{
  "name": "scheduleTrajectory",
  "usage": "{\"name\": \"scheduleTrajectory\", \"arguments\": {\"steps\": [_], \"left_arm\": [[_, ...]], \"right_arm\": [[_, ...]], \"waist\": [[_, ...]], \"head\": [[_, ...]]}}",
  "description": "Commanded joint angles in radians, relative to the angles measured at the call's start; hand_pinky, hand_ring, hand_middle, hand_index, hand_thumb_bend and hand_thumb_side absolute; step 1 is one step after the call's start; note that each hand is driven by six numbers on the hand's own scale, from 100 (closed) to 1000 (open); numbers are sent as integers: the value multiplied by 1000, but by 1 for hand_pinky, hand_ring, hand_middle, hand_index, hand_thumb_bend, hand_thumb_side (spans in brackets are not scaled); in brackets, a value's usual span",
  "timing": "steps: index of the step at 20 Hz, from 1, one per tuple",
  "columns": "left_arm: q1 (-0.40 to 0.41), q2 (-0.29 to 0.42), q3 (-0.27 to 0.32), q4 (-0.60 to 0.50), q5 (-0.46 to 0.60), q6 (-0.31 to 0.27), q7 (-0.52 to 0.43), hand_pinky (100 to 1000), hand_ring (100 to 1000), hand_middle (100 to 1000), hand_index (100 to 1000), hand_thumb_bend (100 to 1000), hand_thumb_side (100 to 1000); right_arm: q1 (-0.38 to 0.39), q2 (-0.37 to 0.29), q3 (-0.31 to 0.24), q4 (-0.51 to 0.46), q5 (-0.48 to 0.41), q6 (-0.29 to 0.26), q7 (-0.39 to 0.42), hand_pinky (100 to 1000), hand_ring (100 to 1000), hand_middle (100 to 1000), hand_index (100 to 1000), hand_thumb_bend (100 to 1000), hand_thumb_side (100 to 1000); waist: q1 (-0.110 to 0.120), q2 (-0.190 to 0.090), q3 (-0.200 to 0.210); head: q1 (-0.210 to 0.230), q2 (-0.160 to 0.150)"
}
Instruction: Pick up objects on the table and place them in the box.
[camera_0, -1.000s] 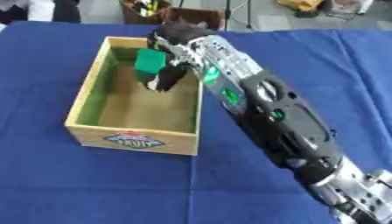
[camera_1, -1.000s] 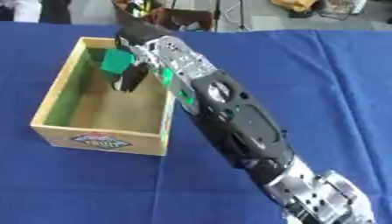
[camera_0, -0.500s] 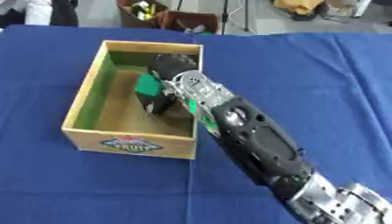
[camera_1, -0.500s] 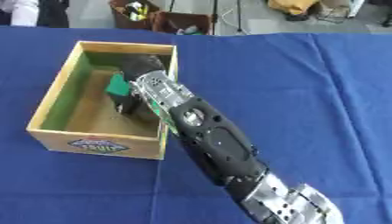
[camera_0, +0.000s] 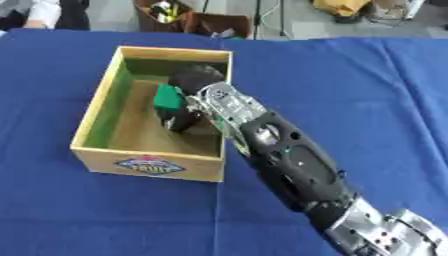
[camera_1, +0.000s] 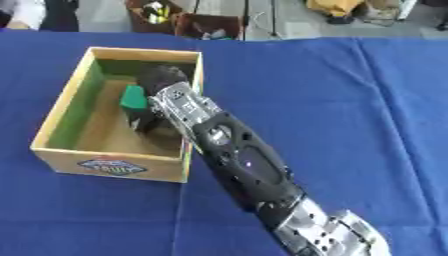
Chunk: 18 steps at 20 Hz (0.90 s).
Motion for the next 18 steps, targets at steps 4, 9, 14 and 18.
{"name": "scheduleTrajectory", "arguments": {"steps": [4, 9, 14, 18], "left_arm": [[-7, 8, 1, -17, 4, 1, -1, 519, 717, 870, 801, 100, 962], [-4, 7, 1, -17, 4, 2, -2, 519, 717, 871, 801, 100, 962], [0, 9, 2, -17, 3, 3, -1, 520, 717, 871, 801, 100, 962], [5, 12, 5, -17, 1, 4, 2, 520, 717, 870, 801, 100, 960]], "right_arm": [[-23, -9, -5, -50, 10, 16, -11, 864, 941, 872, 928, 488, 716], [-31, -17, -8, -87, 5, 38, -37, 868, 944, 861, 933, 538, 763], [-45, -49, -16, -179, -31, 65, -71, 866, 934, 839, 917, 458, 794], [-49, -108, -19, -299, -107, 85, -68, 867, 929, 822, 907, 428, 811]], "waist": [[6, -21, 0], [8, -22, 2], [8, -27, -5], [8, -33, -14]], "head": [[10, -5], [10, -4], [16, 0], [27, 5]]}}
